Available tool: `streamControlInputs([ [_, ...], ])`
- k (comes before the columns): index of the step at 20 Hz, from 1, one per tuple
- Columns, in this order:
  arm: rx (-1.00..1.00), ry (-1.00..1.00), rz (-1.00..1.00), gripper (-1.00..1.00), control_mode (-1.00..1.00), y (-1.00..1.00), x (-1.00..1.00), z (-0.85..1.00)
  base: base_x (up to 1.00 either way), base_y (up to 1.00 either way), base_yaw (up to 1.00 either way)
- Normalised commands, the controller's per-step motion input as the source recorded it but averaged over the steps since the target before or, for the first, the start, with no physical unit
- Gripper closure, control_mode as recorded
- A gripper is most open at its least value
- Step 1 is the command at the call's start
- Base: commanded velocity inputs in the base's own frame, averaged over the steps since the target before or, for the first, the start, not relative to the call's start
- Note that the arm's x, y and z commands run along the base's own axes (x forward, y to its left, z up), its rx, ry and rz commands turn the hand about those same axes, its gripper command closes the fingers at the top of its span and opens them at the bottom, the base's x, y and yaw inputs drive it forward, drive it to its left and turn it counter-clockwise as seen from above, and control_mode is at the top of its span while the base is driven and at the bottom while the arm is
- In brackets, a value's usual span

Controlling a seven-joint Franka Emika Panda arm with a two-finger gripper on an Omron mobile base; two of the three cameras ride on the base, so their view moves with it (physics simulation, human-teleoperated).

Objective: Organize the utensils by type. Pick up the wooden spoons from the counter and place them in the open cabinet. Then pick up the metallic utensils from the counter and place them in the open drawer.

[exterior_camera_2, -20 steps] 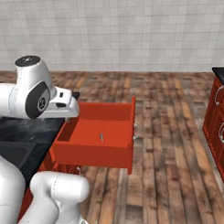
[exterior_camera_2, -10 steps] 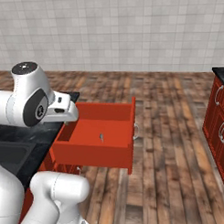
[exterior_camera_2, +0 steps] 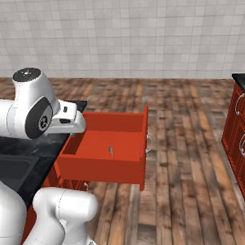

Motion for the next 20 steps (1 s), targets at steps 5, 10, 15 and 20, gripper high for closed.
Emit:
streamControlInputs([
  [5,0.0,0.0,0.0,-1.0,1.0,0.0,0.0,0.0,0.02,0.0,0.0],
  [10,0.0,0.0,0.0,-1.0,1.0,0.0,0.0,0.0,0.0,-0.42,0.0],
  [15,0.0,0.0,0.0,-1.0,1.0,0.0,0.0,0.0,0.0,-0.56,0.0],
  [20,0.0,0.0,0.0,-1.0,1.0,0.0,0.0,0.0,0.0,-0.54,0.0],
])
